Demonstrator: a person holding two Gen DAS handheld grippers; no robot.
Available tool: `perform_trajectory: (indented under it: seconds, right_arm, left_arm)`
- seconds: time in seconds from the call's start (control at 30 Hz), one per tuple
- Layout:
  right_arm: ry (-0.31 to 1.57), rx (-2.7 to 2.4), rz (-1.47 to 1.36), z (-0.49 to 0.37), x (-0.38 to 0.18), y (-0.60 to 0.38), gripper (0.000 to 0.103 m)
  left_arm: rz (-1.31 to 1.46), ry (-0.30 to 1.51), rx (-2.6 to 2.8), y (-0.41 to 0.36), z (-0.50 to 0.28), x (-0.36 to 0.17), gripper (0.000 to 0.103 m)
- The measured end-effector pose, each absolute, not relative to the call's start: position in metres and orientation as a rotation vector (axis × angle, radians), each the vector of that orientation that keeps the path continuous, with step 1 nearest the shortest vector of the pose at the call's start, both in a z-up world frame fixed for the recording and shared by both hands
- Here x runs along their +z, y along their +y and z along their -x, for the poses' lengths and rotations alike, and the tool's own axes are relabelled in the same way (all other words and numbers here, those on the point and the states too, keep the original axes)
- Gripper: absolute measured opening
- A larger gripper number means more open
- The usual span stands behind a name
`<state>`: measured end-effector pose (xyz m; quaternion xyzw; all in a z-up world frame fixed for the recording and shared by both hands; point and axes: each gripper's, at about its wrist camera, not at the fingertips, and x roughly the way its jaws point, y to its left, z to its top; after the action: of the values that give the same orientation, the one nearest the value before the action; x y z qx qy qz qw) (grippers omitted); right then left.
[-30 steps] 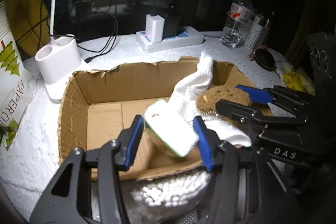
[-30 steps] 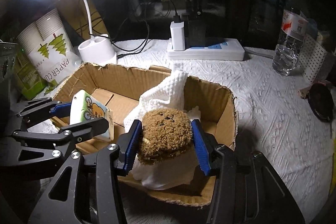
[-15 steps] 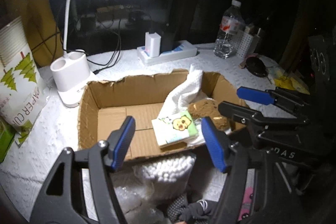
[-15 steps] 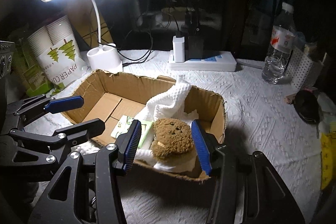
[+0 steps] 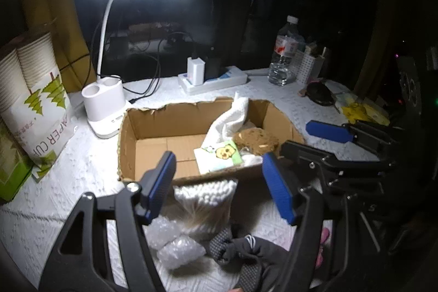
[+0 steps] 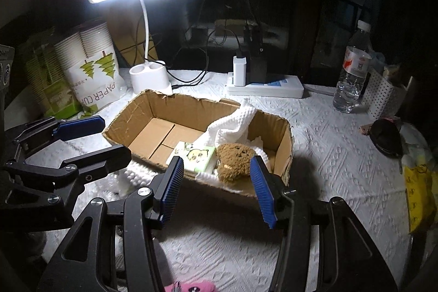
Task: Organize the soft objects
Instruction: 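Reach the right gripper to the pink plush toy and grasp it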
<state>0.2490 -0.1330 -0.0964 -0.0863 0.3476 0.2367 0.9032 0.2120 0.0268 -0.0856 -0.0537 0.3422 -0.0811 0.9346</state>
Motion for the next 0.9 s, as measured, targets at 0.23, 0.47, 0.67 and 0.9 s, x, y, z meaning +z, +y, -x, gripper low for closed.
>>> perform_trajectory:
  seconds: [0.23,0.47,0.67,0.9]
  right_arm:
    - [0.707,0.475,0.183,-0.227,-0.093,-0.138,0.053]
    - [0.705,0.467,0.185,-0.204,-0.096,-0.143,0.054]
    - [0.718,0.465,0.184,-0.189,-0.106,-0.145,0.054]
    - [0.737,0.461,0.184,-0.173,-0.12,-0.148,0.054]
  left_arm:
    - [0.107,0.678,-0.183,0.022,-0.191,-0.082,0.067]
    - [0.111,0.673,-0.189,0.019,-0.17,-0.084,0.068]
    - [0.121,0.679,-0.188,0.019,-0.152,-0.093,0.073]
    - [0.122,0.693,-0.187,0.019,-0.136,-0.105,0.073]
